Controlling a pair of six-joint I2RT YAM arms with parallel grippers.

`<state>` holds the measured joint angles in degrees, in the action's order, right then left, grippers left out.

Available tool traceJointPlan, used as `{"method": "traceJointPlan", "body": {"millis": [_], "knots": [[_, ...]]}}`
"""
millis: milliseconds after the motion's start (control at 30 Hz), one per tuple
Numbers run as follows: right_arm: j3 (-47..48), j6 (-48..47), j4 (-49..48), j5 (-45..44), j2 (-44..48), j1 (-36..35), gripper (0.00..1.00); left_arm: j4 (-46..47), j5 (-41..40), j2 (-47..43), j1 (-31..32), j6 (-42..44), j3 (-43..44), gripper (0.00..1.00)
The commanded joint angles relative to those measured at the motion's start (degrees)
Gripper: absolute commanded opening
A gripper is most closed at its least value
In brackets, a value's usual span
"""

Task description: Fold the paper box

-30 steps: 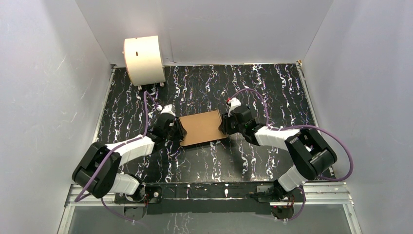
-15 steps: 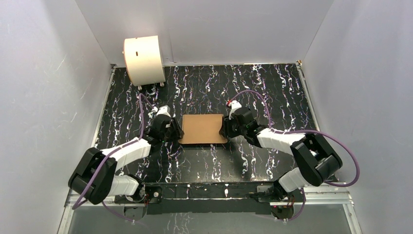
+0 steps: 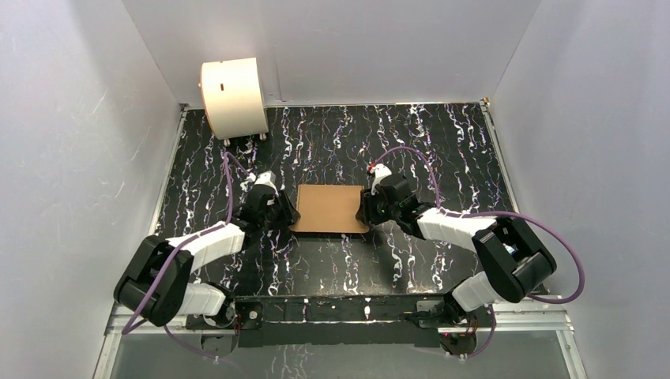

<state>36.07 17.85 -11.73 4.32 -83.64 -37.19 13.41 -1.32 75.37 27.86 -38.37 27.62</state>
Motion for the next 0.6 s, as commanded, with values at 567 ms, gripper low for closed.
{"method": "traceJointPlan", "body": {"millis": [567], "knots": [[4.4, -4.5, 10.5, -14.9, 6.3, -8.6, 0.57, -6.1, -4.6, -6.6, -3.0, 1.7, 3.5, 0.51]]}}
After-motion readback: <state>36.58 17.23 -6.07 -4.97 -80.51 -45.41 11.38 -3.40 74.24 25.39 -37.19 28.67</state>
